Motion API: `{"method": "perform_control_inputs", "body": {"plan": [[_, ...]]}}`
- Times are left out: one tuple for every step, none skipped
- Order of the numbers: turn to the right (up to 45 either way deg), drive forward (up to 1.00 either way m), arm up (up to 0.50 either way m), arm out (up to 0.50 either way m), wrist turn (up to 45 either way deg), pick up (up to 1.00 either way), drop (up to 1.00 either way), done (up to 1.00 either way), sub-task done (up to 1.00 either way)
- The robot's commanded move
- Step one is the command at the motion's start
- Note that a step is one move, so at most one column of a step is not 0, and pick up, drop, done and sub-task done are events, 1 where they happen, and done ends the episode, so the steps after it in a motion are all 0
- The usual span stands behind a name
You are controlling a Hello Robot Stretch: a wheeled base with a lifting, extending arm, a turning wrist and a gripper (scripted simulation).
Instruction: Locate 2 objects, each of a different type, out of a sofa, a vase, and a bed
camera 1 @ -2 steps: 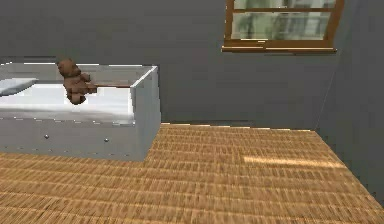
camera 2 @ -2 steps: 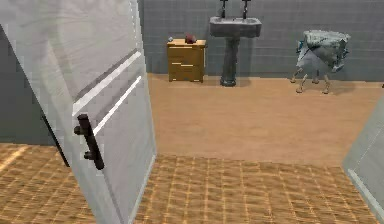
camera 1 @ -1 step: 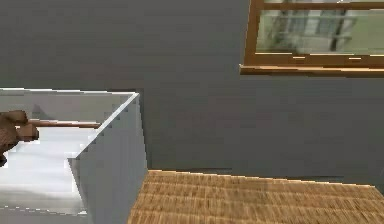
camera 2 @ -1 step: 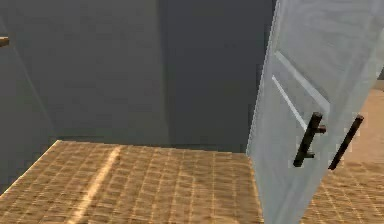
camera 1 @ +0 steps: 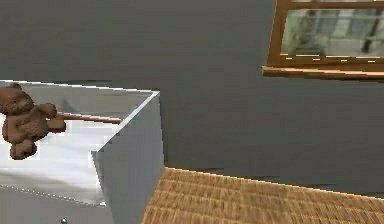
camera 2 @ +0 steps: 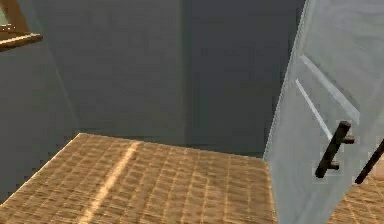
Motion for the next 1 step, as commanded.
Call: {"method": "perform_control_inputs", "body": {"plan": [[0.0, 0.2, 0.0, 0.0, 0.0, 0.0, 0.0, 0.0, 0.0]]}}
